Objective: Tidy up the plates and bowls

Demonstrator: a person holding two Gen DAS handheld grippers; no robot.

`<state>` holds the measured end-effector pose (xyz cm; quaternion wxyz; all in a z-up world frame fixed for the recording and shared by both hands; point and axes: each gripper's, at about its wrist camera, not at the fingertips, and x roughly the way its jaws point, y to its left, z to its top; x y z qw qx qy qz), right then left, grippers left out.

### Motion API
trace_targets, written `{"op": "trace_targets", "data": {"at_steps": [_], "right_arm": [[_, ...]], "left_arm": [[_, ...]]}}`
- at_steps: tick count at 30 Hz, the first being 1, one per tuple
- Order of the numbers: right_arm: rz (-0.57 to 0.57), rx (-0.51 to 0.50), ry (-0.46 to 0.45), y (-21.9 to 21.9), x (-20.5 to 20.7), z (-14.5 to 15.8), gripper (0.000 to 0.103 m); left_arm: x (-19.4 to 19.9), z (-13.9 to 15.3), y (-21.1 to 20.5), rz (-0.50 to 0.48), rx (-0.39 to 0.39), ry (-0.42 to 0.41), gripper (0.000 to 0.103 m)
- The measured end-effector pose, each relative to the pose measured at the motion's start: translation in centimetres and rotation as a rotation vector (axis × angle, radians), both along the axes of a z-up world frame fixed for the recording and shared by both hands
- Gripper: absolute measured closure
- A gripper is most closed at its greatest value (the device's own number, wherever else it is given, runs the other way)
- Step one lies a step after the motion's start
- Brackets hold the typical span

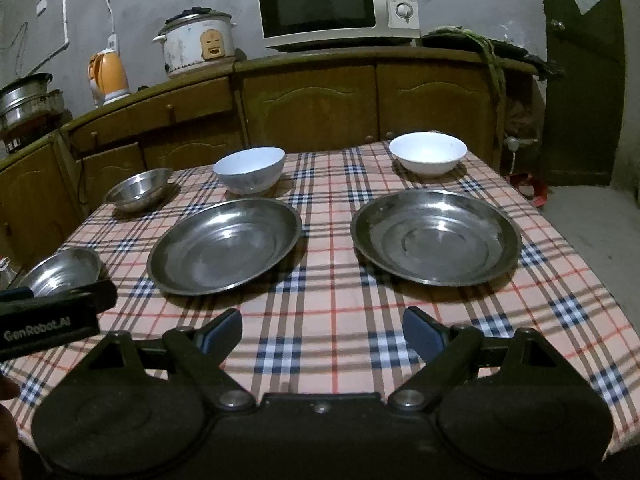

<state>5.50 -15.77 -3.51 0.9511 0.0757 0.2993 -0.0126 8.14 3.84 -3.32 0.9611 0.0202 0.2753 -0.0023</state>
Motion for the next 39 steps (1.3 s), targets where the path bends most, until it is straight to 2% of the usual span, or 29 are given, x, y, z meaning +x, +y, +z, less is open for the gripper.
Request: {"op": "trace_targets", "data": {"at_steps": [11,18,24,27,29,30,31,32,33,35,39], "right_arm": [[0.036,-0.016,-0.032,-0.1,8.2,-0.7,0.000],[0.070,0.000,0.034,0.3,13.9,-2.9,0.000],[0.078,0.040,0.077,0.6,17.3,-4.4,0.003],[0.092,0.058,0.108,0.7,18.5,-5.1,0.012],[0.104,0.086,0.122,0.6,18.9,-5.5,0.031],[0.109,0.092,0.128,0.7,19.1,-5.6,0.047],[0.113,0.089,0.131,0.8,19.2,-5.7,0.057],[0.117,0.087,0.132,0.9,19.2,-5.8,0.062],[0.129,0.095,0.129,0.9,19.1,-5.8,0.076],[0.122,0.083,0.129,1.1,19.0,-5.7,0.080],[0.111,0.097,0.134,0.6,18.5,-5.3,0.082]], "left_arm": [[7.1,-0.2,1.5,0.072,0.020,-0.001,0.000],[12.3,-1.9,1.9,0.088,0.021,0.067,0.000],[15.4,-3.1,2.1,0.082,0.020,0.122,0.014],[16.5,-3.6,2.1,0.062,0.013,0.149,0.028],[17.3,-4.0,2.0,0.044,0.012,0.170,0.046],[17.6,-4.2,2.0,0.034,0.011,0.181,0.053],[17.9,-4.4,1.9,0.024,0.007,0.195,0.066],[18.0,-4.6,1.9,0.015,0.000,0.206,0.080],[18.1,-4.7,1.9,0.010,-0.007,0.214,0.081],[18.0,-4.8,1.9,0.011,0.001,0.210,0.090],[17.3,-4.0,1.9,0.006,-0.009,0.204,0.093]]}}
